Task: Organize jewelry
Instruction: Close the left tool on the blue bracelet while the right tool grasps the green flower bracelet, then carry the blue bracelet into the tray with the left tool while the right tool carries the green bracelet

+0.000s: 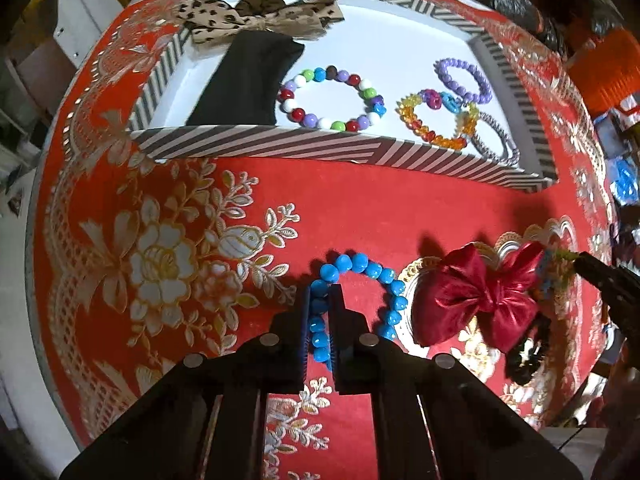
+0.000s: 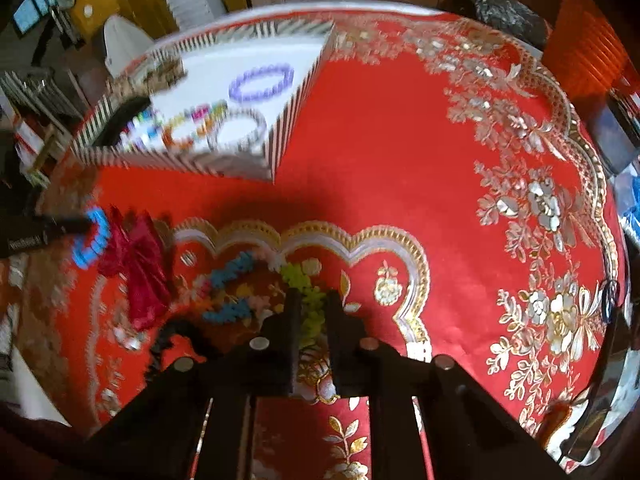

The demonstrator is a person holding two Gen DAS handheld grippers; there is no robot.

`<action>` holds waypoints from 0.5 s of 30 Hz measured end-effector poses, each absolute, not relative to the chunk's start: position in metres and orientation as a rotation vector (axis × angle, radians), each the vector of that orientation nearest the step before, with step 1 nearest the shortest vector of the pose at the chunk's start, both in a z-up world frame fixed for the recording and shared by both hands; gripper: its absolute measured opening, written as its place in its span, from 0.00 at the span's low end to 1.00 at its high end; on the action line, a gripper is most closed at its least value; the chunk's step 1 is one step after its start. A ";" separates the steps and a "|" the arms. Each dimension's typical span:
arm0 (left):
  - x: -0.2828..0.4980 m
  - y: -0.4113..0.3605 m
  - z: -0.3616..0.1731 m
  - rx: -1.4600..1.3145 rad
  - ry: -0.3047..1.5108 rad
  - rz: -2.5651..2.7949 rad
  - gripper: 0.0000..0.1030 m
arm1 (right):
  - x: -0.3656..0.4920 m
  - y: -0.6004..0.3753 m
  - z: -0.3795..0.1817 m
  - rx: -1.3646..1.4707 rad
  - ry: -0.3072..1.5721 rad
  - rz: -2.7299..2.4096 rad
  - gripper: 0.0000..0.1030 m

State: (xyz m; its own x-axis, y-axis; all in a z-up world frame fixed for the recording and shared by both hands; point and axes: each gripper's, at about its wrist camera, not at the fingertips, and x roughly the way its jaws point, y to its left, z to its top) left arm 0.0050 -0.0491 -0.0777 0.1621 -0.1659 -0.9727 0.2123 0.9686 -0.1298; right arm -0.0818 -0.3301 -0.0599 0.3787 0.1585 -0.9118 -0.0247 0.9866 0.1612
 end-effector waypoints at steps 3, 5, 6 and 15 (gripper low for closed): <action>0.003 -0.049 -0.066 0.017 1.362 -0.286 0.00 | -0.082 -0.331 -0.040 0.149 1.134 0.137 0.12; 0.002 -0.052 -0.054 0.014 1.339 -0.297 0.00 | -0.080 -0.330 -0.030 0.147 1.112 0.148 0.12; 0.001 -0.054 -0.049 0.014 1.329 -0.302 0.00 | -0.081 -0.329 -0.022 0.145 1.095 0.157 0.12; 0.005 -0.055 0.002 0.036 1.216 -0.322 0.00 | -0.072 -0.332 0.026 0.096 1.003 0.174 0.12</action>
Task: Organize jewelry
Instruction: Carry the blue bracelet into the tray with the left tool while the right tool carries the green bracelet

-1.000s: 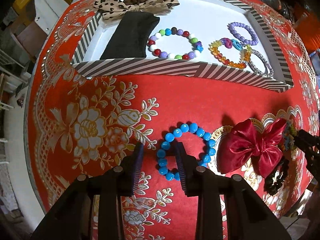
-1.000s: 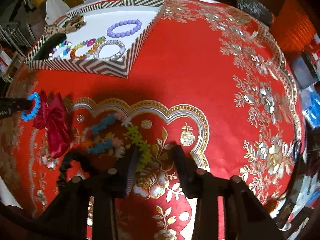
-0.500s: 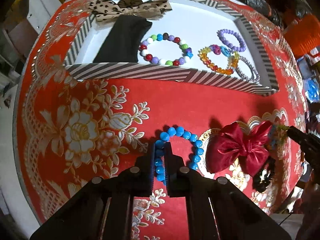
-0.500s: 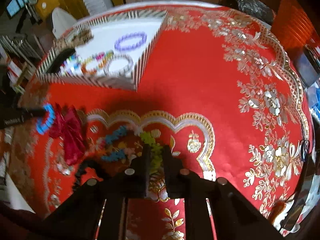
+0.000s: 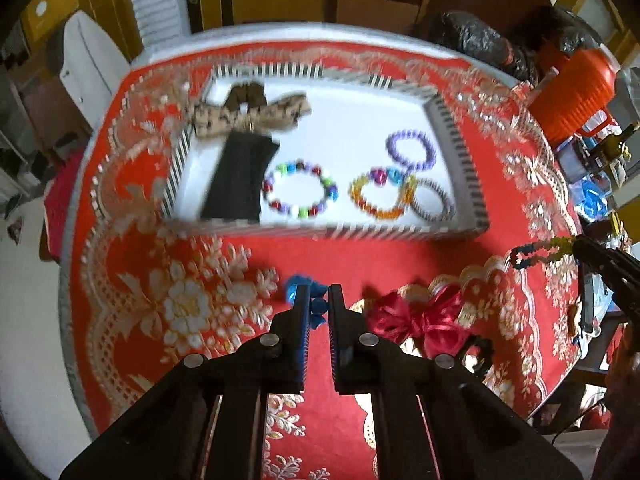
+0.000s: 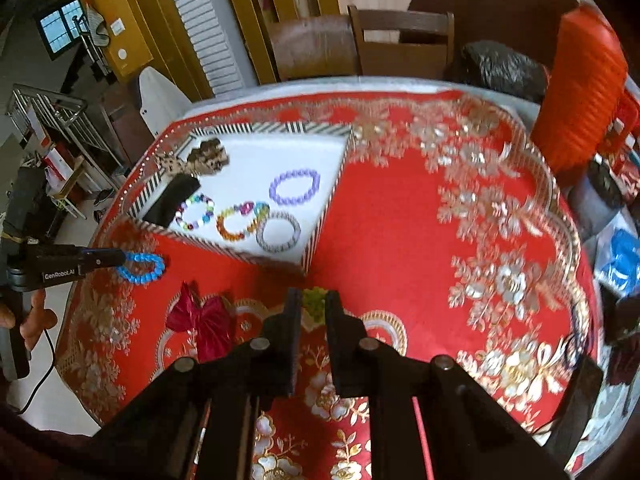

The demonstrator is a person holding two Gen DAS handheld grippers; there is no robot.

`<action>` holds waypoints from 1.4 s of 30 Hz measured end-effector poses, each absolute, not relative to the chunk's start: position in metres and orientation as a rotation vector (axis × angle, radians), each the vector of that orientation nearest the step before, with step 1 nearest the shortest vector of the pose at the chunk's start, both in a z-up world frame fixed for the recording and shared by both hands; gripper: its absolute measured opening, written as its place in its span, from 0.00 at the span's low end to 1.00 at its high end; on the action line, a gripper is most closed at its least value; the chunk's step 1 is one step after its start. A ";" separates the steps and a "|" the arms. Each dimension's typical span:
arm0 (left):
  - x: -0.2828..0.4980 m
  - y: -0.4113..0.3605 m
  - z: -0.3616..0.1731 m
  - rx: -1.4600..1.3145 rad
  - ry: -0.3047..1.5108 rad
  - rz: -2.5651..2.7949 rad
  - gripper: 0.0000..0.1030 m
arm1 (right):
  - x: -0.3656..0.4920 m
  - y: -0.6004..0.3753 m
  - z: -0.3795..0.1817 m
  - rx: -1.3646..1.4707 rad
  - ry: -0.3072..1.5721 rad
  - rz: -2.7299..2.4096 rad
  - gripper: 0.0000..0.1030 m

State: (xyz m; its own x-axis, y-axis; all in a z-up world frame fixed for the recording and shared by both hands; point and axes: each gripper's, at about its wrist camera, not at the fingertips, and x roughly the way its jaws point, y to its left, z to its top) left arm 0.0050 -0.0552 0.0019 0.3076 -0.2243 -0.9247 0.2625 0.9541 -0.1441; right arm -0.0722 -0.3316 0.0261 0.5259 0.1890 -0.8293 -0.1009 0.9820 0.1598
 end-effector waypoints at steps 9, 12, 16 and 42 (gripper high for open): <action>0.025 -0.061 0.039 0.081 1.129 -0.309 0.00 | -0.048 -0.322 0.052 0.052 0.943 0.184 0.12; 0.036 -0.067 0.043 0.098 1.113 -0.302 0.00 | -0.038 -0.314 0.056 0.037 0.932 0.192 0.12; 0.052 -0.074 0.046 0.113 1.100 -0.301 0.00 | -0.022 -0.305 0.059 0.030 0.929 0.205 0.12; 0.157 -0.107 0.003 0.149 1.176 -0.334 0.00 | 0.104 -0.242 0.025 -0.020 0.997 0.300 0.12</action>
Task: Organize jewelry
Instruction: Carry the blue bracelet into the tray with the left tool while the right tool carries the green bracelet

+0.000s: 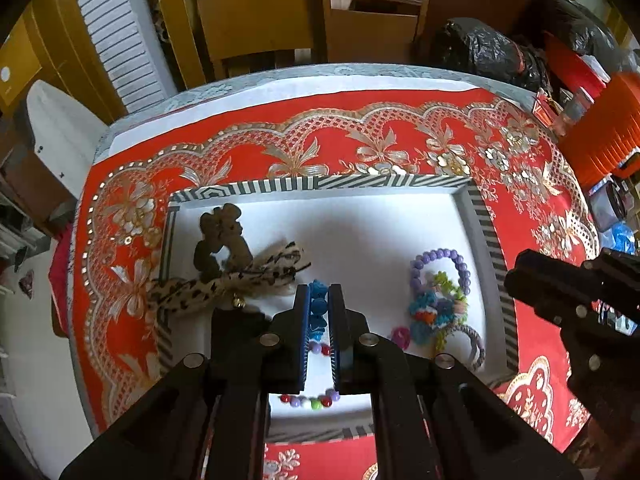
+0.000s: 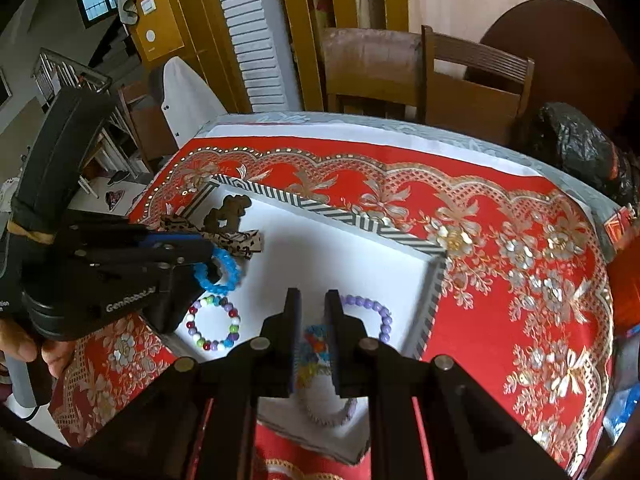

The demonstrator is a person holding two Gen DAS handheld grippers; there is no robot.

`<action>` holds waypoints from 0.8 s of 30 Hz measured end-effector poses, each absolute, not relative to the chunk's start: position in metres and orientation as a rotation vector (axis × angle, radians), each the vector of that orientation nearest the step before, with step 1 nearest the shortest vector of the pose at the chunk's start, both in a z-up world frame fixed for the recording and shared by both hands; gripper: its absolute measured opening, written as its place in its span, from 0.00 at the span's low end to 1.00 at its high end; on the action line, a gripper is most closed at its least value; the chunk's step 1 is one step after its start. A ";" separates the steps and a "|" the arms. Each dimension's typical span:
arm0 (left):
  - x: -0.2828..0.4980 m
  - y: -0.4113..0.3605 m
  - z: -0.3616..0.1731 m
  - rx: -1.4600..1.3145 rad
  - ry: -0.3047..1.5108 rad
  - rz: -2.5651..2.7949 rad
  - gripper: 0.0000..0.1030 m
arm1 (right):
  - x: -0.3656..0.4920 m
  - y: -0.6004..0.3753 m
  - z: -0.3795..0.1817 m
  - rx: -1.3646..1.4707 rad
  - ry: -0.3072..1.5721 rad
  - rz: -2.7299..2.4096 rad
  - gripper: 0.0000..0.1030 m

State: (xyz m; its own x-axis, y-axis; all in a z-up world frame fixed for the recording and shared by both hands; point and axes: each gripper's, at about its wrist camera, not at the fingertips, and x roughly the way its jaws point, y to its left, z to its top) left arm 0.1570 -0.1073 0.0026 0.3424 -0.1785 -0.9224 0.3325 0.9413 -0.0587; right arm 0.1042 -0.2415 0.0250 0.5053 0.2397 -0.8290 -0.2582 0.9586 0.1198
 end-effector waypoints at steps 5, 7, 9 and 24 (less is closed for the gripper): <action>0.172 -0.108 -0.005 0.131 1.195 -0.335 0.00 | 0.113 -0.255 0.019 0.006 1.003 0.270 0.12; 0.176 -0.108 -0.009 0.125 1.204 -0.338 0.00 | 0.115 -0.265 0.015 0.019 1.016 0.250 0.12; 0.182 -0.111 -0.016 0.110 1.222 -0.346 0.00 | 0.116 -0.275 0.010 0.045 1.032 0.232 0.12; 0.205 -0.107 -0.066 -0.018 1.351 -0.343 0.00 | 0.084 -0.295 -0.013 0.212 1.078 0.197 0.42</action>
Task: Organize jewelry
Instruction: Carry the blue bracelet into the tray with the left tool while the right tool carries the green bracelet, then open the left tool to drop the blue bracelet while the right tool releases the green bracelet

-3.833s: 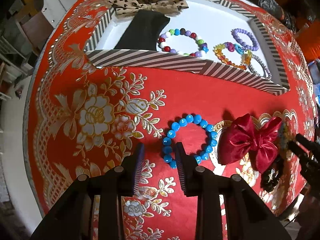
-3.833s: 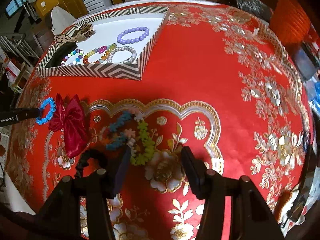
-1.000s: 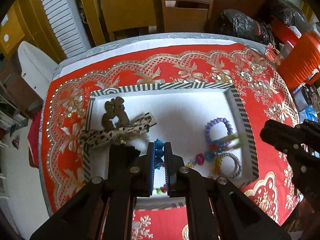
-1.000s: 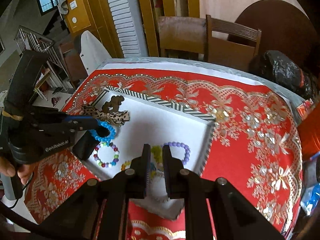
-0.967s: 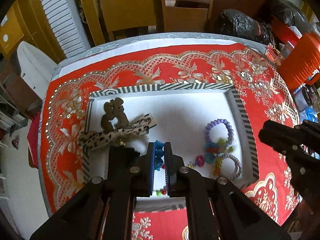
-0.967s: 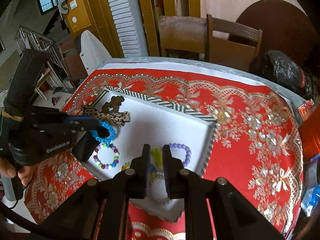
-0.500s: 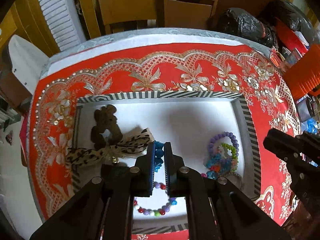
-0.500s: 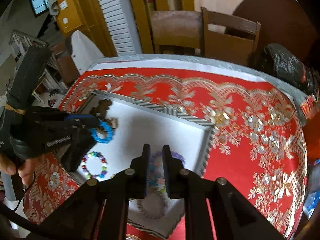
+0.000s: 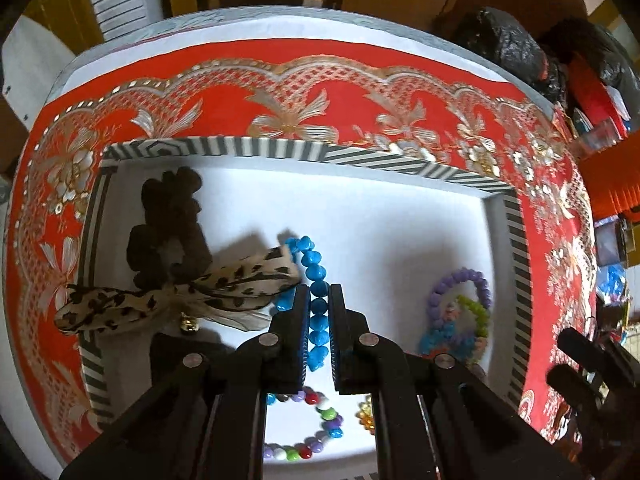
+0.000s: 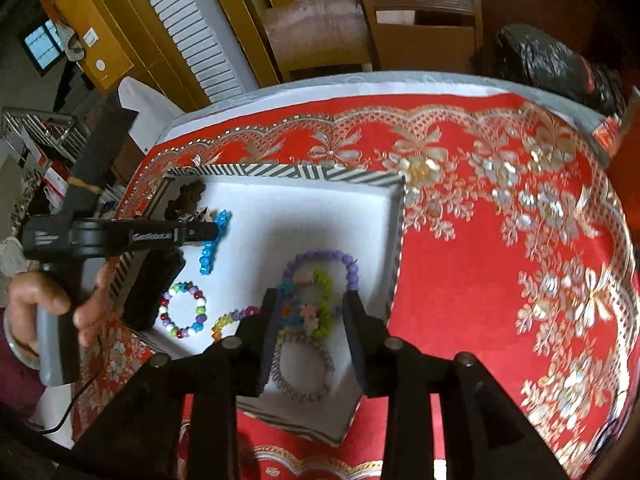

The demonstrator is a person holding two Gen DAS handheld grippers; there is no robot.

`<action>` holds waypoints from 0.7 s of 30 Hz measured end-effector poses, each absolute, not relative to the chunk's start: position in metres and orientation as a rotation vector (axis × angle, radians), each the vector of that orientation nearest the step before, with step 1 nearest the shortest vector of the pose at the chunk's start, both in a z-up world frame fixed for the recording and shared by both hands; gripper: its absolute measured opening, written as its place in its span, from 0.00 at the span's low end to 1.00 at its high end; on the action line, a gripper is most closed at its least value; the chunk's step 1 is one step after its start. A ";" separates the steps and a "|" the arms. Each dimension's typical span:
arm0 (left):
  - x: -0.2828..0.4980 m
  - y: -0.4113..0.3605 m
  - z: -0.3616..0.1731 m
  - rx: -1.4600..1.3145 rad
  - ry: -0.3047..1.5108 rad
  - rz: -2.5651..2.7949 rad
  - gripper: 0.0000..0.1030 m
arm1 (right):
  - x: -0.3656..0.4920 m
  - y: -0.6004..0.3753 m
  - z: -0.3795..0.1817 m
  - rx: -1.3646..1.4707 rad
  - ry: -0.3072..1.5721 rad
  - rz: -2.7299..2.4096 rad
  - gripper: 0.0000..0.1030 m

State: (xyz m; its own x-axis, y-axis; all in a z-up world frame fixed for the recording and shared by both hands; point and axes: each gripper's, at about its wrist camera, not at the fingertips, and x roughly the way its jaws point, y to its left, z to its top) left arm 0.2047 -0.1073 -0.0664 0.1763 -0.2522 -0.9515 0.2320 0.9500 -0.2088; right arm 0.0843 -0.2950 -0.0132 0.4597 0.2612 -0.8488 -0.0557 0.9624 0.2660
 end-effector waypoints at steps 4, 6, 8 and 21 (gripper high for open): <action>0.202 -0.099 -0.064 -0.088 1.353 -0.340 0.12 | 0.077 -0.295 -0.010 0.217 1.067 0.188 0.51; 0.201 -0.095 -0.062 -0.140 1.349 -0.358 0.18 | 0.073 -0.295 -0.009 0.228 1.070 0.186 0.53; 0.198 -0.092 -0.058 -0.163 1.346 -0.361 0.19 | 0.069 -0.296 -0.008 0.239 1.074 0.186 0.53; 0.142 -0.095 -0.012 -0.034 1.223 -0.290 0.19 | 0.022 -0.291 0.006 0.204 1.043 0.175 0.57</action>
State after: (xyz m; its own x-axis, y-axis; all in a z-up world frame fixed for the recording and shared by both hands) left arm 0.1420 -0.0950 -0.0123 0.3092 -0.2375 -0.9209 0.2012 0.9627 -0.1808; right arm 0.0221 -0.2906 0.0055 0.4924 0.2394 -0.8368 -0.0469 0.9673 0.2492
